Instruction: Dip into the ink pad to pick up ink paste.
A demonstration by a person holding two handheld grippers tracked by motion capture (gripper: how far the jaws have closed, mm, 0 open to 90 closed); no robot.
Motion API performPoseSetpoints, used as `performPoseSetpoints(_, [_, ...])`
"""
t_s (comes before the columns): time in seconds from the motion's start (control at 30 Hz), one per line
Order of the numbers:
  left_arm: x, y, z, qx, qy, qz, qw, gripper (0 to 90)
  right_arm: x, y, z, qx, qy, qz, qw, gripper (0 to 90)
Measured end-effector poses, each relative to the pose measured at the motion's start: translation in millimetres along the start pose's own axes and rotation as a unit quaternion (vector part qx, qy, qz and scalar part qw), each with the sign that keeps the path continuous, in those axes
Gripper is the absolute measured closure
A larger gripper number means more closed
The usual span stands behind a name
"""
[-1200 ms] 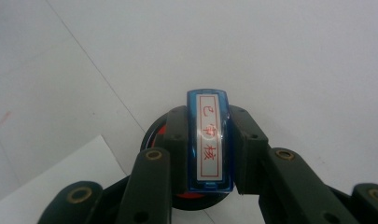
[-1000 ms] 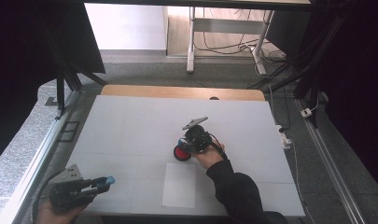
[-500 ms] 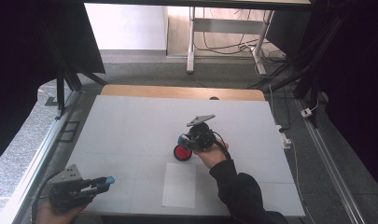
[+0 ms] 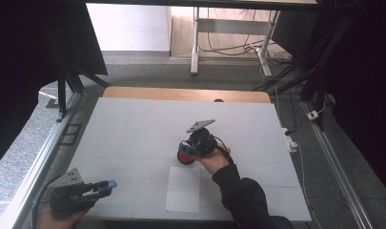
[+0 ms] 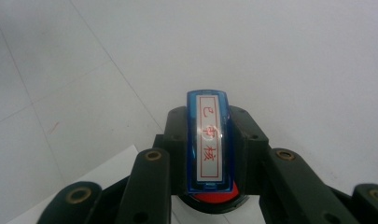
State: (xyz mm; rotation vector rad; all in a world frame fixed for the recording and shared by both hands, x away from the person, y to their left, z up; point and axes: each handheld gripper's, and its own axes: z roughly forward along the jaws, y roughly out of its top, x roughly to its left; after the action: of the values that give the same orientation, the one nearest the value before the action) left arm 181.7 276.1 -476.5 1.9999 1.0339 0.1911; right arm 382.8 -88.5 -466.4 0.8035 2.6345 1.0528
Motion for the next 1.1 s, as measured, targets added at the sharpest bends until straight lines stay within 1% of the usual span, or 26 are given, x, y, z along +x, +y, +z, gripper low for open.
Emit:
performPoseSetpoints(0.27, [0.1,0.0,0.0,0.0,0.0,0.0,1.0,68.2,3.5,-0.5,4.4,0.007,-0.004,-0.007,0.9999,71.4])
performPoseSetpoints(0.43, [0.1,0.0,0.0,0.0,0.0,0.0,1.0,68.2,4.4,-1.4,7.6,0.012,-0.001,-0.005,0.9999,71.4])
performPoseSetpoints(0.67, [0.2,-0.1,-0.1,0.0,0.0,-0.001,1.0,68.1,3.7,-3.4,13.1,0.019,-0.002,-0.007,0.9998,71.4])
performPoseSetpoints(0.77, [0.1,-0.1,-0.1,0.0,0.0,0.0,1.0,68.2,3.1,-4.4,15.1,0.022,-0.003,-0.005,0.9997,71.4])
performPoseSetpoints(1.0, [0.1,-0.1,-0.1,0.0,0.0,0.0,1.0,68.2,2.3,-5.0,16.8,0.029,-0.006,-0.008,0.9995,71.4])
performPoseSetpoints(1.1, [0.1,-0.1,-0.1,0.0,0.0,0.0,1.0,68.2,1.9,-5.0,16.8,0.03,-0.008,-0.001,0.9995,71.5])
